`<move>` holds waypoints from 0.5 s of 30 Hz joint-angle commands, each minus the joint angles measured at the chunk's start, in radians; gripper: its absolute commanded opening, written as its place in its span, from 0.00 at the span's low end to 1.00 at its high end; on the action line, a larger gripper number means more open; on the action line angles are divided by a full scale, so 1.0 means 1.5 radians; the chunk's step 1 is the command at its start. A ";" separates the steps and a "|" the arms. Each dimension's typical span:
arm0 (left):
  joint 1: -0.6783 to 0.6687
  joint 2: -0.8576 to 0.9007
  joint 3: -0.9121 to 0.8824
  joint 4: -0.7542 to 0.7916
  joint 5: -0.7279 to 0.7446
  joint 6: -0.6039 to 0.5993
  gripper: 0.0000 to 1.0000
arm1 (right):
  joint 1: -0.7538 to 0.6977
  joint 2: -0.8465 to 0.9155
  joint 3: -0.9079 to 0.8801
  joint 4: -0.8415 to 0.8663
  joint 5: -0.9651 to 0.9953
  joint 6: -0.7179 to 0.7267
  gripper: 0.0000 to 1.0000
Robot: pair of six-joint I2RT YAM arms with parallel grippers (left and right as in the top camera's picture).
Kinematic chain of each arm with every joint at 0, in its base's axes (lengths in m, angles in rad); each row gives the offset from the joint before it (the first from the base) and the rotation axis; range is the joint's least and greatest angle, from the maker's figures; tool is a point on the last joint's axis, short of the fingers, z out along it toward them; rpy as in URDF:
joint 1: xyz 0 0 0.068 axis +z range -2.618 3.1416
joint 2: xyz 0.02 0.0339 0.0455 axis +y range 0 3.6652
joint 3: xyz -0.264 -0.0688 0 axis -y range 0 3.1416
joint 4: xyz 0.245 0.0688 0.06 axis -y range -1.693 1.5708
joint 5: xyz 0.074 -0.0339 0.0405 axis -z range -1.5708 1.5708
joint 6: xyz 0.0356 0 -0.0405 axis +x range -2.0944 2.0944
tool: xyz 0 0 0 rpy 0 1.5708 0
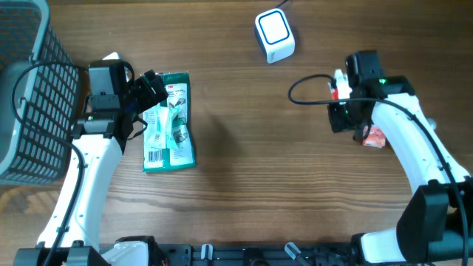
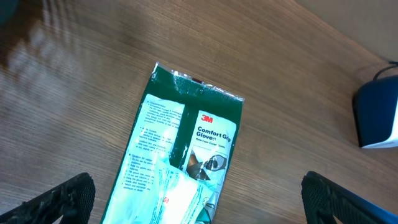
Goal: Scan the item barcode
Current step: 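Carry the red tube right and set it beside the jar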
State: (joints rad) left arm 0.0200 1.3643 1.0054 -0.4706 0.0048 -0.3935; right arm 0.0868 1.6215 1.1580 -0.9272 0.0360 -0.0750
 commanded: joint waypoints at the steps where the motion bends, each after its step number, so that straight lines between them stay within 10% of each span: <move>1: 0.003 0.003 0.002 0.001 -0.002 0.013 1.00 | -0.015 0.005 -0.056 0.034 -0.020 0.017 0.04; 11: 0.003 0.003 0.002 0.001 -0.002 0.013 1.00 | -0.015 0.006 -0.080 0.072 -0.050 0.018 0.39; 15: 0.003 0.003 0.002 0.001 -0.002 0.013 1.00 | -0.014 0.006 -0.093 0.138 -0.221 0.038 0.17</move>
State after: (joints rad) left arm 0.0200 1.3643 1.0054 -0.4709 0.0048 -0.3935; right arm 0.0654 1.6222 1.0370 -0.7673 -0.1005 -0.0517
